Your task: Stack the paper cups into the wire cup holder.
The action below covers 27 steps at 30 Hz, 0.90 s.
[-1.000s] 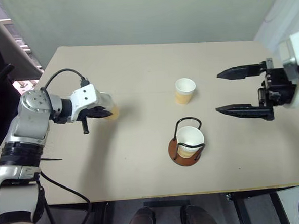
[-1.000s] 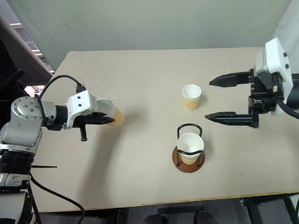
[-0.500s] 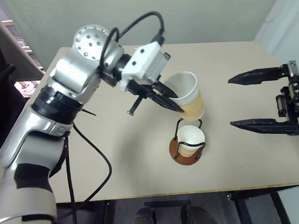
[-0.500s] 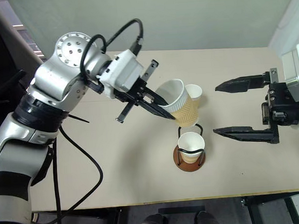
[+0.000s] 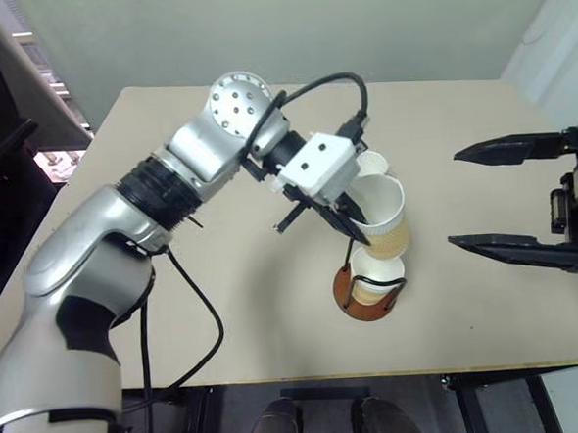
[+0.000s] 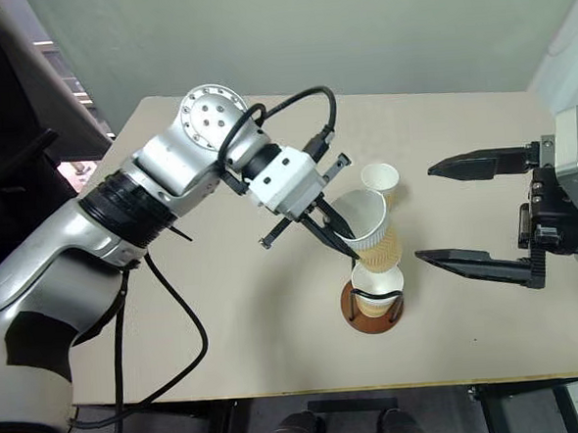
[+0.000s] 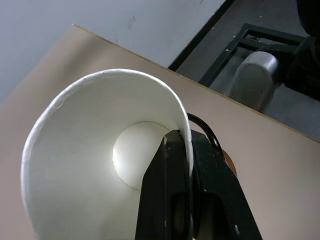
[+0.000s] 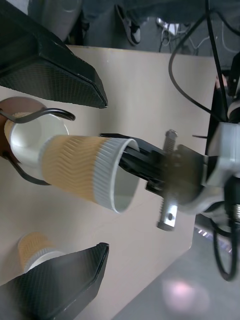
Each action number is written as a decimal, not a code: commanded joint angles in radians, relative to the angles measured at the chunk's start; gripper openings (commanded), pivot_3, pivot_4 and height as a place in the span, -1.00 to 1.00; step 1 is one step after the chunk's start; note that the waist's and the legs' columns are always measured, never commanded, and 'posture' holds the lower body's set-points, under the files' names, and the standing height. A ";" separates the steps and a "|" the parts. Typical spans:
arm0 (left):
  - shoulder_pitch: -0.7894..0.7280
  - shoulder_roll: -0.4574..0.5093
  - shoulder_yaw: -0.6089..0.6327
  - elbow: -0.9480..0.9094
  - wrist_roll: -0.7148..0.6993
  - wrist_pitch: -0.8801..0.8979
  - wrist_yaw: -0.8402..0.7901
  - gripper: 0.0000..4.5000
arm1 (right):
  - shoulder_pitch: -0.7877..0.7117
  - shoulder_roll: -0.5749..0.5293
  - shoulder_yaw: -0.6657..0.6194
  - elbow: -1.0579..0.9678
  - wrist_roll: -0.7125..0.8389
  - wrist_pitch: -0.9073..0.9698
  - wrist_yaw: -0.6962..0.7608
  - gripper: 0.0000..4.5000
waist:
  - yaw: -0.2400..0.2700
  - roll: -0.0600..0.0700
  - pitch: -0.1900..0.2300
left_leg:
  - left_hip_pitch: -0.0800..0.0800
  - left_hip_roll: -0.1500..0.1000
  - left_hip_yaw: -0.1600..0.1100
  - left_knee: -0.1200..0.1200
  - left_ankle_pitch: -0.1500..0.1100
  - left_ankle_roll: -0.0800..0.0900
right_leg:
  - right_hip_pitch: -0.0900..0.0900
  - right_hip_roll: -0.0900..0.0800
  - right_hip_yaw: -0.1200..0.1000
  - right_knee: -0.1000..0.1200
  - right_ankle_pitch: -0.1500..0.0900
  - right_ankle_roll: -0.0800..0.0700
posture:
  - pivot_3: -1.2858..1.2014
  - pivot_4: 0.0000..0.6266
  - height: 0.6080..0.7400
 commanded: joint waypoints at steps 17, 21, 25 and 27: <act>0.000 -0.079 0.024 0.078 0.077 -0.094 -0.043 0.99 | 0.067 -0.024 -0.092 -0.025 0.029 -0.009 -0.041 1.00 | 0.005 0.000 0.000 | -0.001 0.000 0.001 0.001 0.000 0.001 | 0.000 0.000 0.000 0.000 0.000 0.001 | 0.03 -0.52 1.00; 0.008 -0.051 0.201 0.096 -0.001 0.055 -0.043 0.99 | 0.045 -0.016 0.003 0.045 -0.052 -0.081 -0.016 1.00 | 0.005 0.000 0.000 | 0.000 0.000 0.001 0.001 0.000 0.001 | 0.000 0.000 0.000 0.001 0.000 0.001 | 0.03 -0.52 1.00; 0.061 0.029 0.412 0.167 0.044 0.171 -0.029 0.99 | -0.139 0.033 0.303 0.288 -0.333 -0.222 -0.109 1.00 | -0.018 0.002 -0.001 | 0.002 0.000 0.004 0.003 0.000 0.001 | 0.000 0.000 0.002 0.002 0.001 0.003 | 0.03 -0.52 1.00; 0.125 0.093 0.490 0.155 0.079 0.232 0.010 0.99 | -0.278 0.099 0.426 0.437 -0.432 -0.269 -0.120 1.00 | -0.030 0.004 -0.002 | 0.003 0.001 0.007 0.003 0.000 0.003 | 0.000 0.000 0.004 0.003 0.002 0.005 | 0.03 -0.52 1.00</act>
